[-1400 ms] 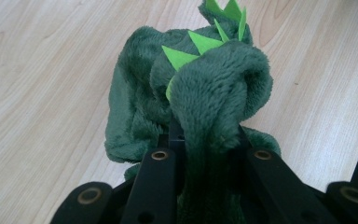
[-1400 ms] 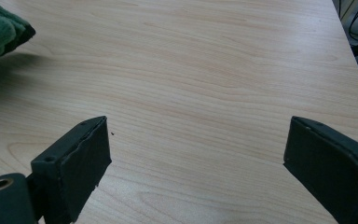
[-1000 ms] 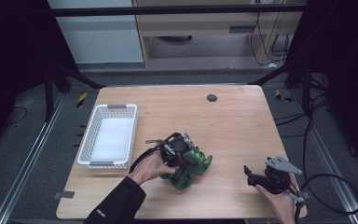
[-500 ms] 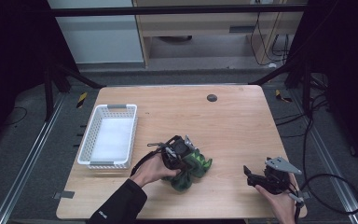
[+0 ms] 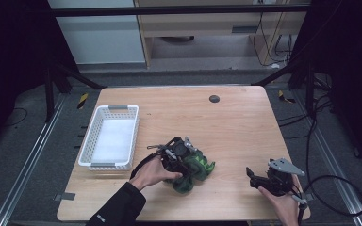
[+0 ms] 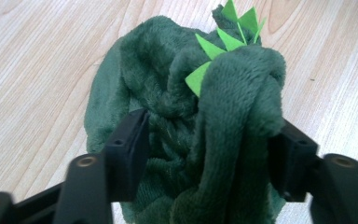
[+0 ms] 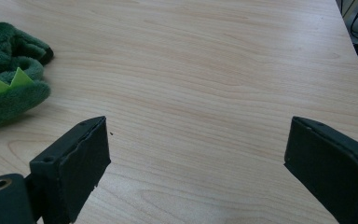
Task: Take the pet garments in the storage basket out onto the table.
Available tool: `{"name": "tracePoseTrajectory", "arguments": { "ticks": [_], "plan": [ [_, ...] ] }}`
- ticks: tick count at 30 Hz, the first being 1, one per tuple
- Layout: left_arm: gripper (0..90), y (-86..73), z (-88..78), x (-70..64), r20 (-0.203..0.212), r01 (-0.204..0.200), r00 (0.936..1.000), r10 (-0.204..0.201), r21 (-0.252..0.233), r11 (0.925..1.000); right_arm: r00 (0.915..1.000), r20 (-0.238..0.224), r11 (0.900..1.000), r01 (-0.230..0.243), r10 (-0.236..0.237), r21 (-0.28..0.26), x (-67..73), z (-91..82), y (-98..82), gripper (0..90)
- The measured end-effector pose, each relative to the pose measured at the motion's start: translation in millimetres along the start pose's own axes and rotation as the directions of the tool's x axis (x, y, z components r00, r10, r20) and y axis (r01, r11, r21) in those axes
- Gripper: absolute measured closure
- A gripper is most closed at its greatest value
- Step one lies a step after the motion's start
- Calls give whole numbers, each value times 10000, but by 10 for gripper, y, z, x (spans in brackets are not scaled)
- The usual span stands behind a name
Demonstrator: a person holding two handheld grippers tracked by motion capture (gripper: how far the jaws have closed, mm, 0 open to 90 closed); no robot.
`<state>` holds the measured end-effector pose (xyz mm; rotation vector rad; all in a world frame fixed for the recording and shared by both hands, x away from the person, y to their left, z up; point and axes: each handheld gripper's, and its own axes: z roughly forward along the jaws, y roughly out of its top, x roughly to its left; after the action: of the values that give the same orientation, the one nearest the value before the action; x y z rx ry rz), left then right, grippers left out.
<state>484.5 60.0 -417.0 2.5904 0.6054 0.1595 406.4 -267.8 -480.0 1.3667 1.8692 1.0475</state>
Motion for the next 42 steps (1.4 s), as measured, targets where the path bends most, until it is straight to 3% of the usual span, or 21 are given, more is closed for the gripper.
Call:
{"name": "tracePoseTrajectory", "arguments": {
  "ticks": [4, 11, 15, 19, 23, 27, 31, 34, 35, 36, 40, 41, 42],
  "plan": [
    [269, -47, -87, 6, -43, 19, 10000, -21, -391, 9992, 10000, 16, 10000, -98, 98, 0, -1, -6, 1, 66],
    [226, -200, -276, 12, -383, 266, 9988, -318, -1280, 9914, 9999, -33, 9999, -168, 168, 39, 12, -1, 6, 64],
    [214, -289, -349, 14, -431, 564, 9969, -652, -1818, 9817, 9998, -21, 9998, -176, 176, 51, 8, 0, 4, 62],
    [209, -403, -415, 7, -420, 962, 9931, -1091, -2377, 9666, 9998, -20, 9998, -197, 197, 77, -1, -2, -2, 59],
    [210, -519, -474, -12, -525, 978, 9919, -1156, -2648, 9593, 9998, 5, 9998, -174, 174, 10, -7, -3, 2, 58],
    [211, -676, -531, -14, -664, 1179, 9874, -1437, -2971, 9475, 9998, -3, 9998, -178, 178, 22, -8, -3, 1, 56],
    [218, -871, -603, -10, -901, 1479, 9781, -1877, -3342, 9308, 9997, 15, 9997, -257, 257, 14, -8, -14, 4, 55],
    [224, -990, -632, -3, -1111, 1748, 9670, -2292, -3651, 9144, 9997, 41, 9998, -222, 222, -13, -9, -16, 4, 55],
    [227, -990, -632, -3, -1111, 1748, 9670, -2292, -3651, 9144, 9997, 44, 9998, -222, 222, -7, -7, -16, 4, 56],
    [227, -1029, -639, -1, -1122, 1840, 9640, -2412, -3734, 9092, 9997, 44, 9998, -222, 222, -7, -7, -16, 4, 56],
    [245, -1171, -656, -9, -1250, 2115, 9506, -2840, -4087, 8878, 9997, -46, 9997, -240, 240, -2, 2, -21, 12, 61],
    [250, -1225, -659, -22, -1278, 2159, 9471, -2946, -4256, 8788, 9997, -52, 9997, -256, 256, -15, 7, -26, 14, 62],
    [254, -1225, -659, -22, -1278, 2159, 9471, -2946, -4256, 8788, 9997, -60, 9997, -252, 252, -26, 8, -27, 14, 63]
  ]
}}
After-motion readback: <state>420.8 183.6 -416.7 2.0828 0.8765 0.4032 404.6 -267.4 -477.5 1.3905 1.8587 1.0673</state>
